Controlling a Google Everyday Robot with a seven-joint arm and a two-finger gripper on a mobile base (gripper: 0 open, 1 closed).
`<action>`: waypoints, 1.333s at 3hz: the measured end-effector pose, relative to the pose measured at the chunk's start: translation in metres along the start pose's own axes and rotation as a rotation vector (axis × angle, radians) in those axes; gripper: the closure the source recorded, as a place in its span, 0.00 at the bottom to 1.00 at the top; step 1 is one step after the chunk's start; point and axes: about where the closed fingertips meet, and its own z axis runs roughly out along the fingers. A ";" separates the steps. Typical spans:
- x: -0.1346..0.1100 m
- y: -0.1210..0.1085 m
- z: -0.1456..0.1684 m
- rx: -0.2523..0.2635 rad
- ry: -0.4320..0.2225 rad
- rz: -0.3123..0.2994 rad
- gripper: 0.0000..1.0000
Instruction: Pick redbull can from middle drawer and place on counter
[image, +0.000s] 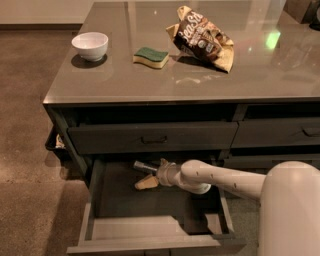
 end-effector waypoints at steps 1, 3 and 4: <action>0.005 0.000 0.009 0.023 0.025 0.008 0.00; 0.026 0.003 0.028 0.028 0.074 0.051 0.23; 0.036 0.009 0.032 0.036 0.089 0.088 0.46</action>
Offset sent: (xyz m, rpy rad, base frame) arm 0.0027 0.0062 -0.0366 -0.0633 0.0579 -0.0593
